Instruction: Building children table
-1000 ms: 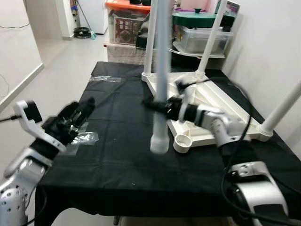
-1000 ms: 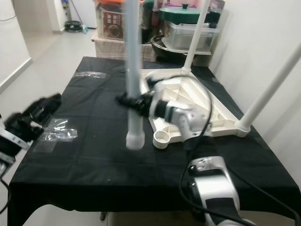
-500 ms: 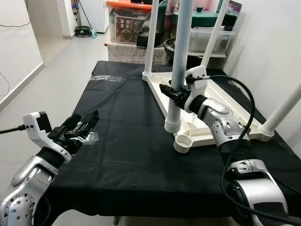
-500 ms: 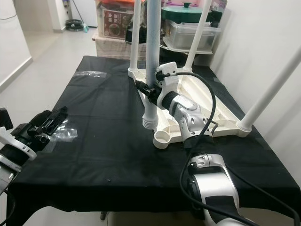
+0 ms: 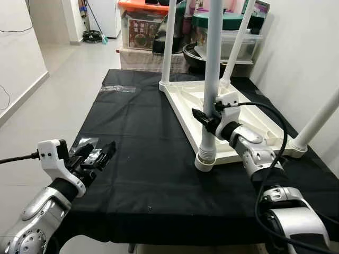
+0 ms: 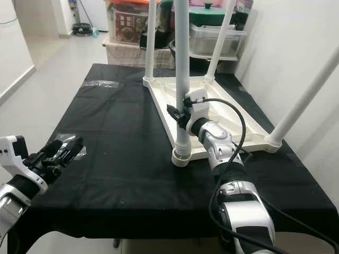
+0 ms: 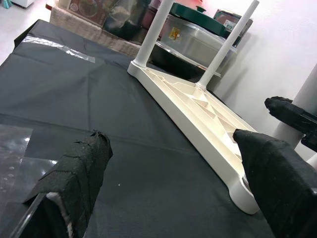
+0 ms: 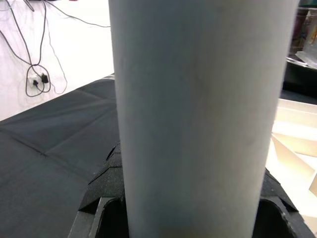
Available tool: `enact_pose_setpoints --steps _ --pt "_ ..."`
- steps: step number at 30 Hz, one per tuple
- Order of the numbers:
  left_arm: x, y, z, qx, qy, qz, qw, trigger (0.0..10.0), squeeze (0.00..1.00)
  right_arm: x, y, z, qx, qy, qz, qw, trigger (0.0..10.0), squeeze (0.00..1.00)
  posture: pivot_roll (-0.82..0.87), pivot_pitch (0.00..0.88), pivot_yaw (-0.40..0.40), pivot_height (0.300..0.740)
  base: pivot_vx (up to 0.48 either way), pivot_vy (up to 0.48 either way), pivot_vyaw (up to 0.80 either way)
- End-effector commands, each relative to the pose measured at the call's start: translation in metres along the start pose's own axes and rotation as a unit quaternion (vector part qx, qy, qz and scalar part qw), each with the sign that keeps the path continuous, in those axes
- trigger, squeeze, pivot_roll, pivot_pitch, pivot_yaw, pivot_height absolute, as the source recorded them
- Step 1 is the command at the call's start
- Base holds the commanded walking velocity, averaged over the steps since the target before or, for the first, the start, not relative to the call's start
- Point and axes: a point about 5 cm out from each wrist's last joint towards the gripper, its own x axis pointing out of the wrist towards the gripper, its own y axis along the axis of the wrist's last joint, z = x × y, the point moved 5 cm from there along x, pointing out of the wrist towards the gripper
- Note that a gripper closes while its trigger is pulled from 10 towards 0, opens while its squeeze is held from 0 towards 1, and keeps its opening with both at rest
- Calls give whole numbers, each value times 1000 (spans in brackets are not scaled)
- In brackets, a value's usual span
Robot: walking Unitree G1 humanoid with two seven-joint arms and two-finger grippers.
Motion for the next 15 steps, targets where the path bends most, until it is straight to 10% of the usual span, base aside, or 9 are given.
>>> enact_pose_setpoints --steps 1,15 --pt "-2 -2 1 5 6 0 1000 10000 0 -1 0 6 -4 -13 2 1000 10000 0 80 0 -77 740 0 0 0" --pt "-6 -5 -3 12 24 1 1000 10000 0 -1 -19 -35 -69 91 -2 993 10000 0 89 0 -88 740 0 0 0"
